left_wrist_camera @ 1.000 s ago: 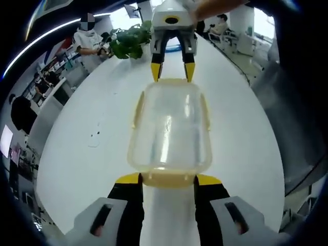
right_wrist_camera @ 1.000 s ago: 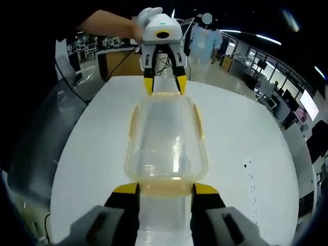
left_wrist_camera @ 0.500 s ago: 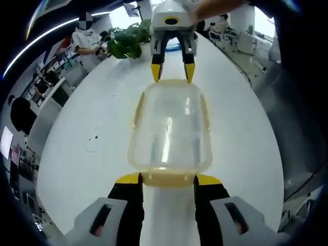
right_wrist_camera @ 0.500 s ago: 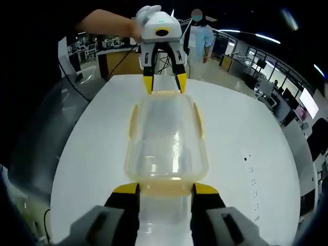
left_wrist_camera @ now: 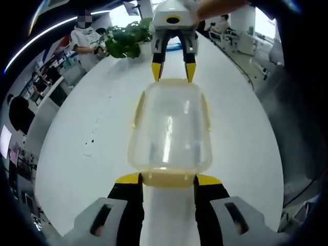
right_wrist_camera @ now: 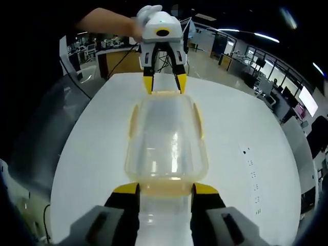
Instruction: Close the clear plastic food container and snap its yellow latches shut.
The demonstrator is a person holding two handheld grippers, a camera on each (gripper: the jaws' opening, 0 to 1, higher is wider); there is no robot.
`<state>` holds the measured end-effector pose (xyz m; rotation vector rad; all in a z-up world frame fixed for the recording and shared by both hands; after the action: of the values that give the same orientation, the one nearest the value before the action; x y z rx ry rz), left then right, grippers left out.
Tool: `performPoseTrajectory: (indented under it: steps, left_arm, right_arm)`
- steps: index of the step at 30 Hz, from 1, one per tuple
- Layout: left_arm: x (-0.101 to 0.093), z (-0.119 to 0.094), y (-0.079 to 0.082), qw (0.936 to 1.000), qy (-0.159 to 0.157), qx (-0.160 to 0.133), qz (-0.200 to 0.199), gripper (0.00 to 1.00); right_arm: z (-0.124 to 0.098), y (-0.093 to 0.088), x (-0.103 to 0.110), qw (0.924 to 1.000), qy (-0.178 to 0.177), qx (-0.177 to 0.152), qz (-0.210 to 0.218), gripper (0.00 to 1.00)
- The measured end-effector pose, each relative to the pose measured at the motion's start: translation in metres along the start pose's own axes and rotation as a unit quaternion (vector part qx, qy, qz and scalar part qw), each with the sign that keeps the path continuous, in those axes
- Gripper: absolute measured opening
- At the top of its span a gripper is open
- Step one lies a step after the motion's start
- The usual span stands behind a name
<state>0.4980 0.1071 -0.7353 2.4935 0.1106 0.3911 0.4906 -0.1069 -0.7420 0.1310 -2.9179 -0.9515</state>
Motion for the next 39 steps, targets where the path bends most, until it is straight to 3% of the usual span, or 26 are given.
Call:
performPoseTrajectory:
  steps: [39]
  left_arm:
    - [-0.013, 0.051, 0.031, 0.9999, -0.007, -0.008, -0.003, 0.35]
  right_arm:
    - [-0.015, -0.056, 0.006, 0.9995, 0.0, 0.026, 0.016, 0.36]
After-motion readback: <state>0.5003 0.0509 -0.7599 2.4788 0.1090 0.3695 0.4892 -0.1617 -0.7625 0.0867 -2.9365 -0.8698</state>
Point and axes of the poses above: the point that each gripper's makers call its tool centre point, and the gripper's own axes: z roughly forward along the fingers, x roughly to its left, y roughly out of its top, the point moved 5 cm from there along -z, roughly backward along the fingers, and after that the axes turned 9 degrees about y, right-handed, at the moved point
